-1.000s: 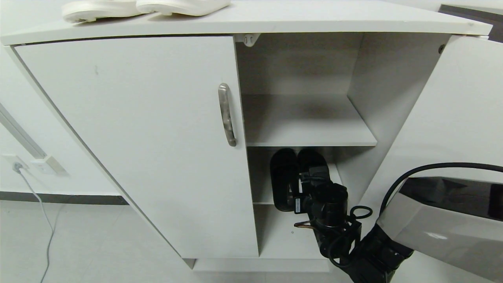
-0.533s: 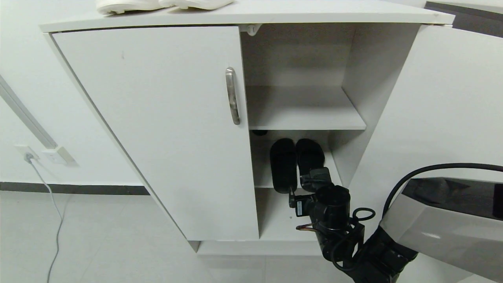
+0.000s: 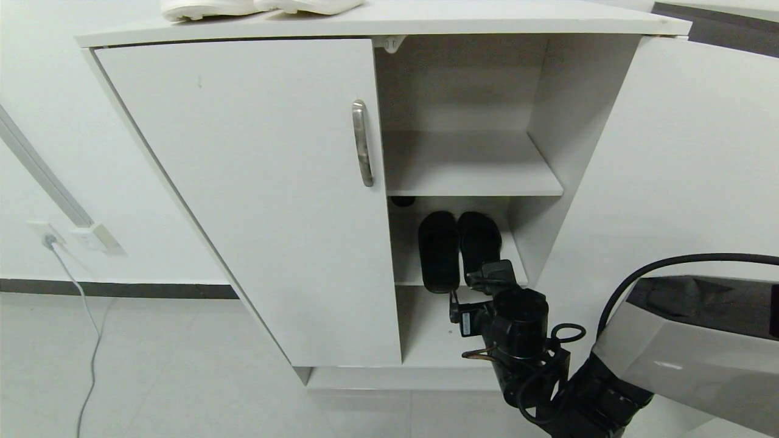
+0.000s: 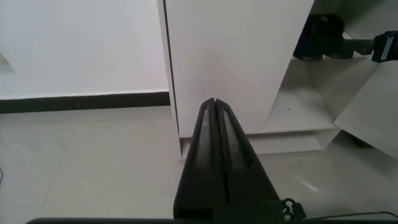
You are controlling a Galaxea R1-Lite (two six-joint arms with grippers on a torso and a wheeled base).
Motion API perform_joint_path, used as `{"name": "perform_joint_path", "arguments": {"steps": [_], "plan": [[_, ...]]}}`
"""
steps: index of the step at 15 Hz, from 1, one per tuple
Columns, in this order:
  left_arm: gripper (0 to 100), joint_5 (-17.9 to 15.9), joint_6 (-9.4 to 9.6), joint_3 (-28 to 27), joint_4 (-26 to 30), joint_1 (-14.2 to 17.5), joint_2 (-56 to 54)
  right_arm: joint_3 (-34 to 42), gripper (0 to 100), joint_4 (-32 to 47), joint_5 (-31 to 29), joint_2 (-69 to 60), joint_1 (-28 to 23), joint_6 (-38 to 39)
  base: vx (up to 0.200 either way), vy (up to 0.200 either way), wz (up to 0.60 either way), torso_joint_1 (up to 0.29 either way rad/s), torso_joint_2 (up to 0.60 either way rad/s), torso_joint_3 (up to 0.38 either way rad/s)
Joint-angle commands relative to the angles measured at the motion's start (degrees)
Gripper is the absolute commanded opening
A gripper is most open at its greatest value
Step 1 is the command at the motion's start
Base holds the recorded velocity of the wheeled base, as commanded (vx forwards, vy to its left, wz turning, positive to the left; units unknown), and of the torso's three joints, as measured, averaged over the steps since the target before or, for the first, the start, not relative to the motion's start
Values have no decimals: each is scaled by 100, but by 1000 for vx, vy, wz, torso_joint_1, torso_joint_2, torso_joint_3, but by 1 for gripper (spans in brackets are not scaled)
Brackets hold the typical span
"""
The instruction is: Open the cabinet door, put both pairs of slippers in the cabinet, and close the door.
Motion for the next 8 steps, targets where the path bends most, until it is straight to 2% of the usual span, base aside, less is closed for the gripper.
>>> {"name": "perform_joint_path", "arguments": {"steps": [1,3,8], "plan": [[0,-2,11,1,-1,0,-2,18,100,-17,2,-8,1,-14,0,0,0,0,0,0],[0,-2,11,1,-1,0,-2,18,100,-17,2,-8,1,-14,0,0,0,1,-1,45],[0,-2,2,1,-1,0,-2,18,100,-17,2,-8,-16,-84,0,0,0,3,0,183]]}}
